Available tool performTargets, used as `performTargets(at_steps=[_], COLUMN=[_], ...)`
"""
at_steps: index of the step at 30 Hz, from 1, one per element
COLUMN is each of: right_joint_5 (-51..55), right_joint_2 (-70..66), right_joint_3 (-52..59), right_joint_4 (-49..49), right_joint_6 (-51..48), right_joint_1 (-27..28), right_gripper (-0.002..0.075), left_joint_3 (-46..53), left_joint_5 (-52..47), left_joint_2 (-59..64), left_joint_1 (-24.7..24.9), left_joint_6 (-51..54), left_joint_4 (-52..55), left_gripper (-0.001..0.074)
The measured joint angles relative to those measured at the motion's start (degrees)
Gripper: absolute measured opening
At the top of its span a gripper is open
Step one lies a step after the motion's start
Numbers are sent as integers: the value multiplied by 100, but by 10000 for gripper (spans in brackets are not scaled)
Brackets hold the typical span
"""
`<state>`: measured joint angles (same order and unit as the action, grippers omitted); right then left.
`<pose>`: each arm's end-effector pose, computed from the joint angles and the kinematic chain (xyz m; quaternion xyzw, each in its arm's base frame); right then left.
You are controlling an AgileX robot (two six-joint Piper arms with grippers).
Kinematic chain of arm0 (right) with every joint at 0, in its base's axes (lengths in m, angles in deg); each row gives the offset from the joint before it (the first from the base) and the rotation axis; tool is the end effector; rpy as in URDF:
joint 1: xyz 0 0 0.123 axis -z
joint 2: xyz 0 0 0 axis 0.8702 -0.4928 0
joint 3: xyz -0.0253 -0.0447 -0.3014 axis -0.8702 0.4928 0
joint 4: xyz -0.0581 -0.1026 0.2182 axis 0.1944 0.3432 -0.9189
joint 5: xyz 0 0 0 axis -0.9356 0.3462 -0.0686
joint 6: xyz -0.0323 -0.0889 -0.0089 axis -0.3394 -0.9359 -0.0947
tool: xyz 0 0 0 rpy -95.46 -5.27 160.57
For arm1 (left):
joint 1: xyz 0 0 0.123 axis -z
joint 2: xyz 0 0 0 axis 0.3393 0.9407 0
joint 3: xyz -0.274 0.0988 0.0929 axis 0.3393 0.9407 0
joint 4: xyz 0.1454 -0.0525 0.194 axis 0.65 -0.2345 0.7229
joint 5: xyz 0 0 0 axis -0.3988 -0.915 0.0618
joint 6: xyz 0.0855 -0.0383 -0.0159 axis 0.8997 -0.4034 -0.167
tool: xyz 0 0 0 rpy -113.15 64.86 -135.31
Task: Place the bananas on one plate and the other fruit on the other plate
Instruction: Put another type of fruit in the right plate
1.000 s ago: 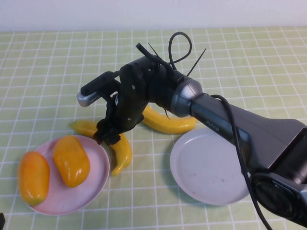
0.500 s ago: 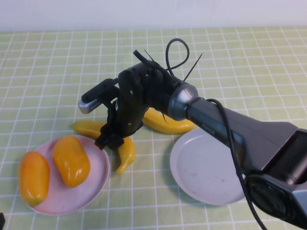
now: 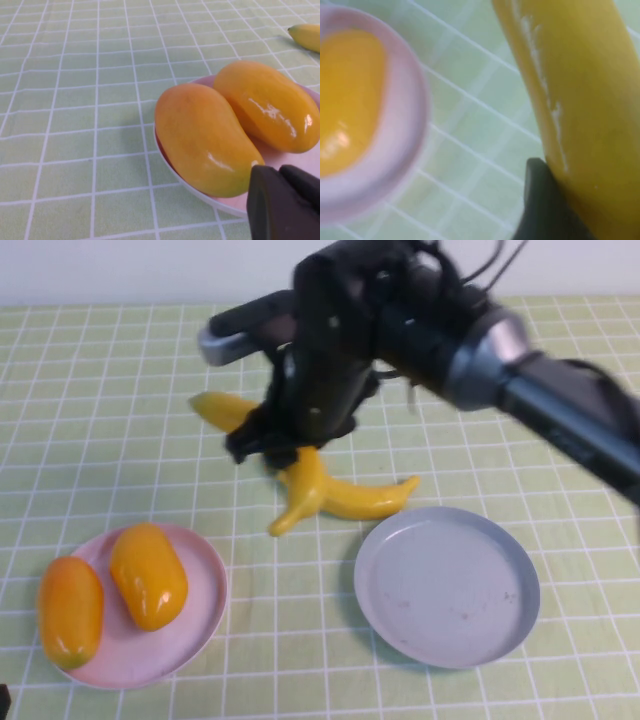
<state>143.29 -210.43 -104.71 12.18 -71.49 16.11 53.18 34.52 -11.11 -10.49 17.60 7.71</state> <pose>0.3466 0.3344 0.3264 -0.2952 0.9268 0.0876 0.2149 0.0316 -0.0037 0.1702 0.0625 0.8029 -0.0404 0.5915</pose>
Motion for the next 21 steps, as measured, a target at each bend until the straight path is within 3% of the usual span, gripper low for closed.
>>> performTargets(at_steps=[4, 12, 21], right_joint_5=[-82, -1951, -2820], right_joint_2=[891, 2713, 2461], right_joint_3=[1487, 4887, 5872], right_joint_4=[209, -217, -635], right_joint_6=[446, 984, 986], right_joint_1=[196, 662, 831], right_gripper=[318, 318, 318], left_joint_3=[0, 0, 0], left_joint_5=[0, 0, 0], left_joint_2=[0, 0, 0], left_joint_1=[0, 0, 0], left_joint_6=[0, 0, 0], left_joint_4=[0, 0, 0], left_gripper=[-4, -4, -4])
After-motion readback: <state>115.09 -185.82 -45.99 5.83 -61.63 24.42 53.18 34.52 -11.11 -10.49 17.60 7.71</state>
